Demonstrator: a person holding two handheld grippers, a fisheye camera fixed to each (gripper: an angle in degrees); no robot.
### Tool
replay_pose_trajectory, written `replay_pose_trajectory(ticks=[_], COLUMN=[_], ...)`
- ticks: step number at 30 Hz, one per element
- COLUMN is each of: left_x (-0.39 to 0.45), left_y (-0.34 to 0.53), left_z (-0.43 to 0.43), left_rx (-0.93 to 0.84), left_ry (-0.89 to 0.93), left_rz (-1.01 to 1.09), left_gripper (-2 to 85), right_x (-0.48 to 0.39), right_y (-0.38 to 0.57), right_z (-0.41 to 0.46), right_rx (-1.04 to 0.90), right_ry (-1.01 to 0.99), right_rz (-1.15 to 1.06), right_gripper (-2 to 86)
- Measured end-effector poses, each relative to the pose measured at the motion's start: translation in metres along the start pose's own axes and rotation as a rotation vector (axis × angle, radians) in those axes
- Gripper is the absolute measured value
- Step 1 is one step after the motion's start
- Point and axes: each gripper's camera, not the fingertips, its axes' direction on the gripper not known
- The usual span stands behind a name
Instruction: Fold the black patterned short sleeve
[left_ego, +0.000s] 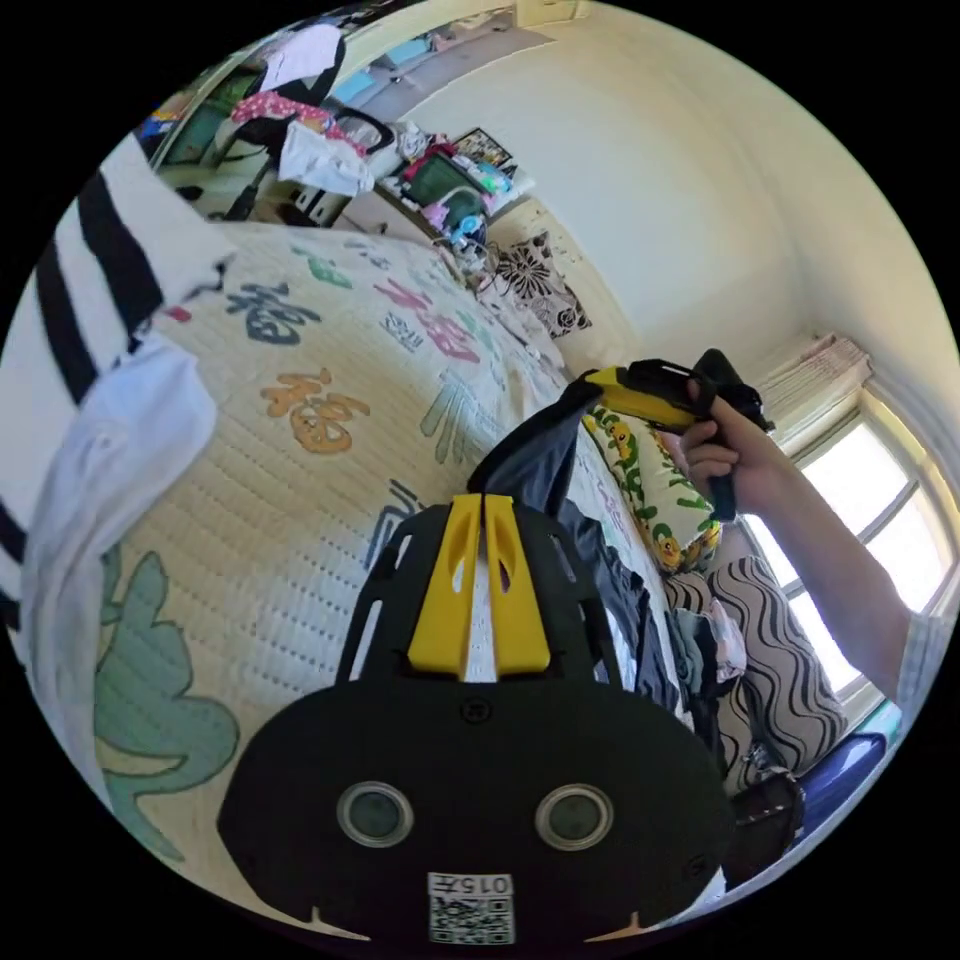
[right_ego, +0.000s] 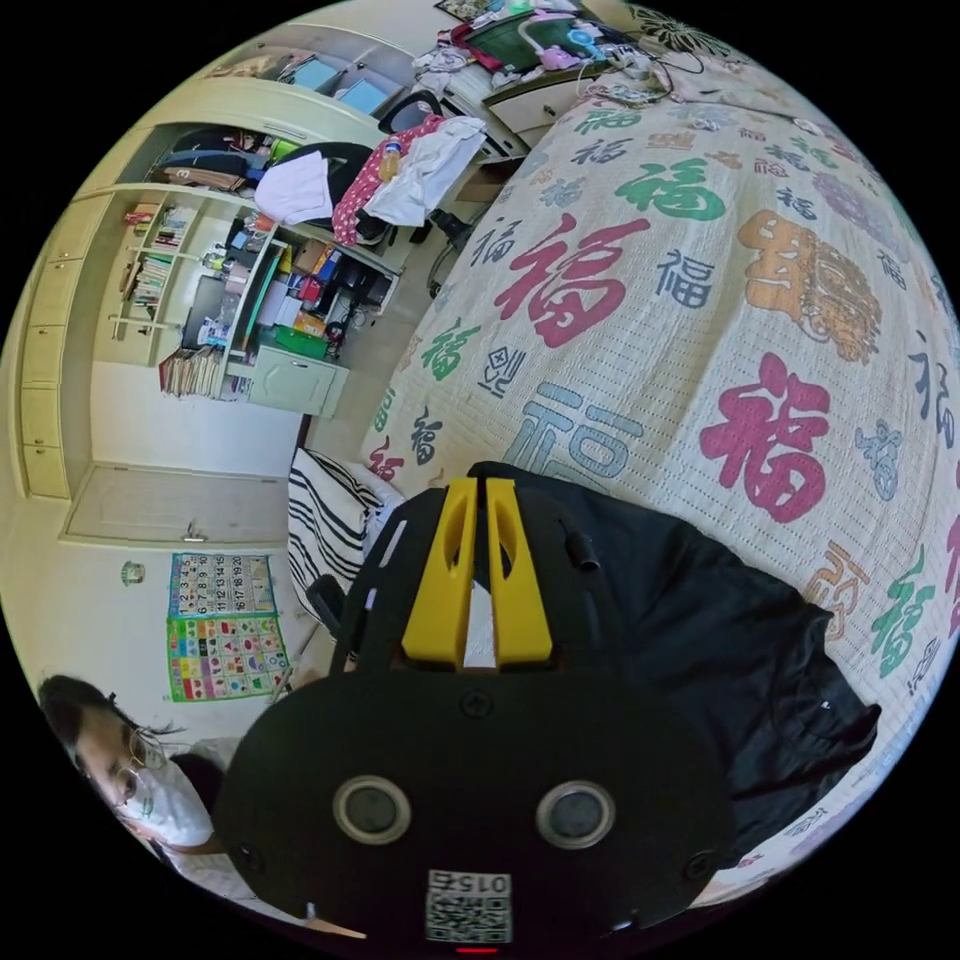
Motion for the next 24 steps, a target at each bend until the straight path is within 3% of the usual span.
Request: replay_pose_trajectory(ticks=[6, 10, 14, 18, 24], left_x=[0.049, 0.1, 0.136, 0.142, 0.141], left_y=[0.029, 0.077, 0.137, 0.171, 0.176], left_z=[-0.019, 0.004, 0.054, 0.086, 0.109], left_rx=[0.049, -0.095, -0.303, -0.408, -0.503], left_ry=[0.109, 0.186, 0.093, 0.019, 0.099], left_rz=[0.204, 0.359, 0.49, 0.512, 0.468], left_gripper=[-0.8, -0.8, -0.6, 0.3, 7.3], right_x=[0.006, 0.053, 0.112, 0.147, 0.144], right_y=[0.043, 0.111, 0.183, 0.224, 0.238], right_z=[-0.077, -0.129, -0.145, -0.147, -0.181], right_rx=[0.057, 0.083, 0.072, 0.061, 0.073], right_ry=[-0.062, -0.103, -0.048, -0.064, -0.007], right_rz=[-0.07, -0.009, 0.156, 0.285, 0.296], right_gripper=[0.5, 0.5, 0.6, 1.2, 5.8])
